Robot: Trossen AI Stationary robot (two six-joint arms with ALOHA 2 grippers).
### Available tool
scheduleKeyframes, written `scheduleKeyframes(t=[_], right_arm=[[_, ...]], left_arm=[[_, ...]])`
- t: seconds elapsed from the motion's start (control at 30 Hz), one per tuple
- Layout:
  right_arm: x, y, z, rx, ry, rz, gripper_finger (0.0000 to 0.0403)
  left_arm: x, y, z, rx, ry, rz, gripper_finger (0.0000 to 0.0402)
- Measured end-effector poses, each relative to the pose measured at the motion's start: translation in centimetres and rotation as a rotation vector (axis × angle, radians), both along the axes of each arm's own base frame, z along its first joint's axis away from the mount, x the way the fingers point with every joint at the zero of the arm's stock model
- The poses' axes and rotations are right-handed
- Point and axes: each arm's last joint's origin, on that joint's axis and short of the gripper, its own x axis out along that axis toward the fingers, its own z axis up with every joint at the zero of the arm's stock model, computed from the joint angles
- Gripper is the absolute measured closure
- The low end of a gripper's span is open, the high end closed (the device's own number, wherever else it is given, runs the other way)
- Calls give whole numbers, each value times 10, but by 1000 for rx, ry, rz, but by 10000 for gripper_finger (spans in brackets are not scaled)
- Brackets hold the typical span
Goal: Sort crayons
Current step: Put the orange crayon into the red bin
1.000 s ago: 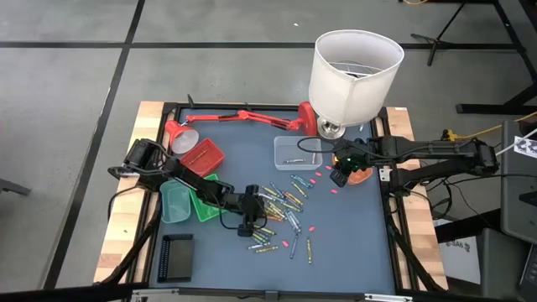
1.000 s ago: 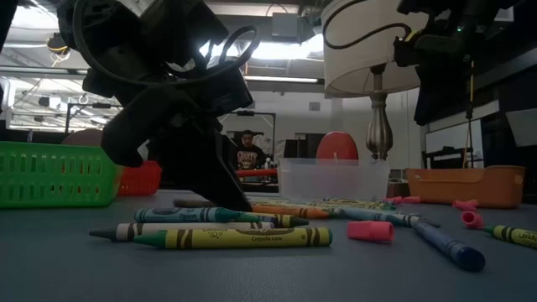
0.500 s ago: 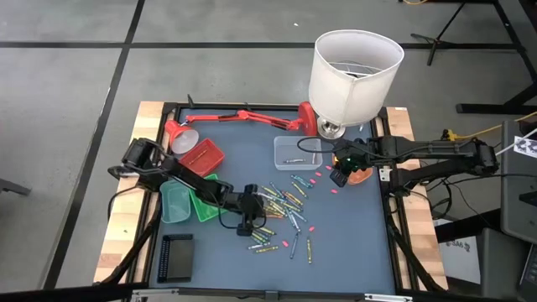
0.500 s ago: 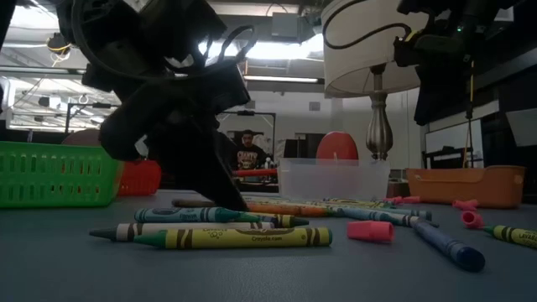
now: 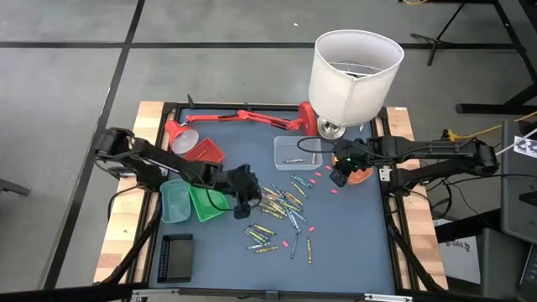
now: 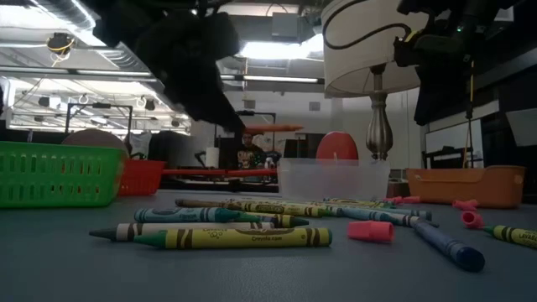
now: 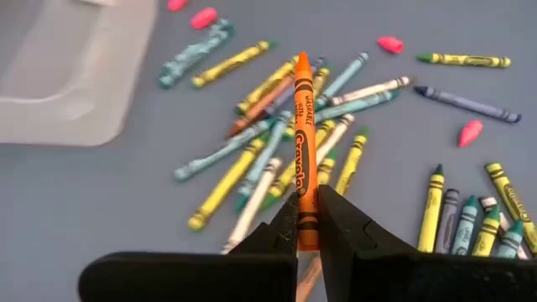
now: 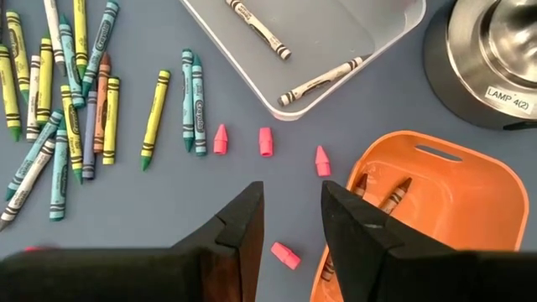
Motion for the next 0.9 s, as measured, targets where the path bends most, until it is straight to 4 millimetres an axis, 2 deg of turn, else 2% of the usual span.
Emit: scheduleKeyframes(t=[0.2, 0.43, 0.73, 0.9], right_arm=[[0, 0, 0, 0, 0, 0, 285], [0, 0, 0, 0, -1, 0, 285], [4, 0, 2, -3, -45, 0, 285], [5, 0, 2, -3, -53, 0, 285]], left_arm=[[-22, 21, 28, 4, 18, 72, 392], [-59, 40, 47, -34, 130, 213, 392], [-110, 56, 51, -64, 388, 444, 392], [-130, 60, 48, -45, 536, 592, 392]])
